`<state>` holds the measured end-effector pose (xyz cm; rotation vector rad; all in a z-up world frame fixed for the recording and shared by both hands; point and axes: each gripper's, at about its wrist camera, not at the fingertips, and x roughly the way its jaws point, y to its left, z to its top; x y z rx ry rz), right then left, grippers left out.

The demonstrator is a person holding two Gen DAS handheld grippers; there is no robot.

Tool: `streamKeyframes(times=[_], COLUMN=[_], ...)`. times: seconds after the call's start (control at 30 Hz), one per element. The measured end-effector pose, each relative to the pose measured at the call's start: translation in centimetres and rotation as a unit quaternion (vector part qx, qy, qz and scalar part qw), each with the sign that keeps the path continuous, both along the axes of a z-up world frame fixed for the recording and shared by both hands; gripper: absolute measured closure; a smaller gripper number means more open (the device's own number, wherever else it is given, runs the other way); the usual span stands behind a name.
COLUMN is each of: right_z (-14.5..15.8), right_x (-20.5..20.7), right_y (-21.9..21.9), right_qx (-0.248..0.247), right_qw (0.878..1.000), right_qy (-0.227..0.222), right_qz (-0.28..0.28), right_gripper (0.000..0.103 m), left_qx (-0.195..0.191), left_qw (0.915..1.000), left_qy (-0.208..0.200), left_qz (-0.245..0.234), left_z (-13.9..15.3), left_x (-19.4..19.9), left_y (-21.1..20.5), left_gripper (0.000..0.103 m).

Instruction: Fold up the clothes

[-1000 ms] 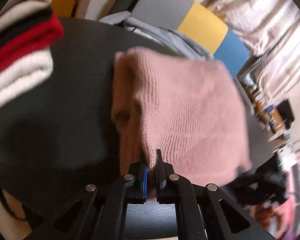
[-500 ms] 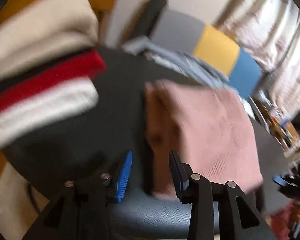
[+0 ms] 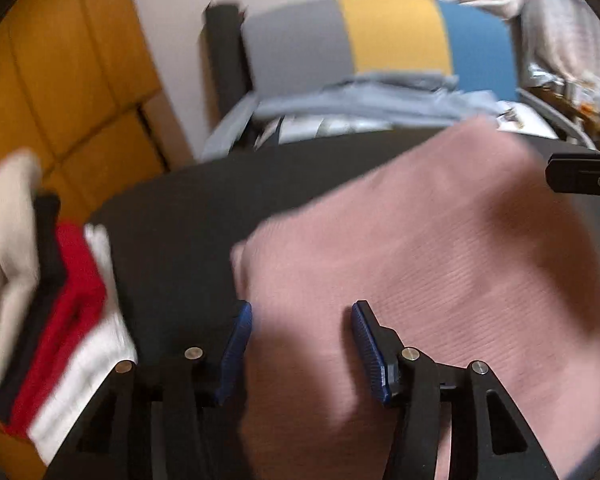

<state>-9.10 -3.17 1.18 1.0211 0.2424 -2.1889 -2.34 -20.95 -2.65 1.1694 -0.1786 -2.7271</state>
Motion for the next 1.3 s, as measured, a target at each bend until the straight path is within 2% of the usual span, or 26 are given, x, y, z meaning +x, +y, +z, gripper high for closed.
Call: streamKeyframes(times=[0.13,0.23,0.33,0.43,0.47,0.5,0.53,0.6,0.67,0.73,0.83,0.87,0.97,1.03,1.13,1.17,1.27,1.3], right_z=[-3.0,-4.0,-3.1,-1.2,-0.2,0.8,1.3,1.1,0.1,-1.4,-3.7,-4.5,-5.9,-5.2,-3.0,-2.9,-4.0,-4.3], right_x=[-1.2,-1.5,-1.2,0.0,1.4,2.9,4.3,7.0,8.8,11.2,14.4,15.2,16.5,15.8,15.5,15.4,15.4,15.7], right_y=[-3.6,-3.7,-1.5,1.0,2.1,3.1,3.7,3.6,2.7,1.8,1.1,1.2,3.1,5.0,9.5,10.8,13.1,13.1], right_qx=[0.072,0.068,0.021,-0.025,-0.054,-0.084,-0.091,-0.062,-0.025,0.014,0.071,0.085,0.036,-0.018,-0.118,-0.118,-0.069,-0.057], right_qw=[0.997,0.998,1.000,0.999,0.998,0.996,0.996,0.997,0.999,0.997,0.991,0.989,0.994,0.997,0.993,0.992,0.992,0.994], right_qy=[0.000,0.016,0.007,0.003,0.010,0.018,0.024,0.037,0.033,0.042,0.057,0.058,0.030,-0.009,-0.031,-0.039,-0.058,-0.053], right_qz=[0.002,-0.005,-0.013,-0.023,-0.017,-0.010,-0.005,0.008,0.031,0.062,0.099,0.104,0.096,0.076,-0.003,-0.033,-0.083,-0.079], right_gripper=[0.075,0.076,0.077,0.076,0.076,0.076,0.076,0.076,0.076,0.076,0.076,0.076,0.076,0.077,0.076,0.076,0.075,0.075], left_qx=[0.022,0.038,0.054,0.065,0.069,0.064,0.059,0.060,0.041,0.001,-0.058,-0.061,-0.048,-0.029,-0.002,0.000,0.009,0.015], left_qw=[0.9996,0.9988,0.9975,0.9963,0.9954,0.9938,0.9916,0.9885,0.9909,0.9953,0.9970,0.9970,0.9973,0.9981,0.9982,0.9975,0.9943,0.9931], left_qy=[0.005,0.008,0.012,0.014,0.022,0.047,0.072,0.115,0.120,0.091,0.049,0.044,0.052,0.047,0.049,0.061,0.098,0.110], left_qz=[0.017,0.030,0.043,0.054,0.063,0.078,0.090,0.079,0.044,0.032,0.014,0.015,0.020,0.025,0.033,0.037,0.041,0.038], left_z=[-1.1,-1.9,-2.7,-1.5,-0.8,0.4,1.5,3.0,3.3,1.5,-1.2,-2.2,-3.6,-3.5,-2.4,-1.9,-0.4,0.0], left_x=[0.5,0.9,1.3,1.4,1.9,3.0,4.0,5.7,6.7,6.4,6.2,6.7,8.0,8.1,8.0,8.3,10.1,10.6], left_y=[-1.6,-2.7,-3.9,-4.0,-4.2,-4.1,-4.0,-3.1,-1.2,-0.1,1.3,0.9,-0.2,-0.8,-1.4,-1.5,-1.3,-1.3], left_gripper=[0.033,0.028,0.025,0.027,0.030,0.030,0.030,0.030,0.030,0.030,0.029,0.028,0.027,0.026,0.027,0.027,0.027,0.027])
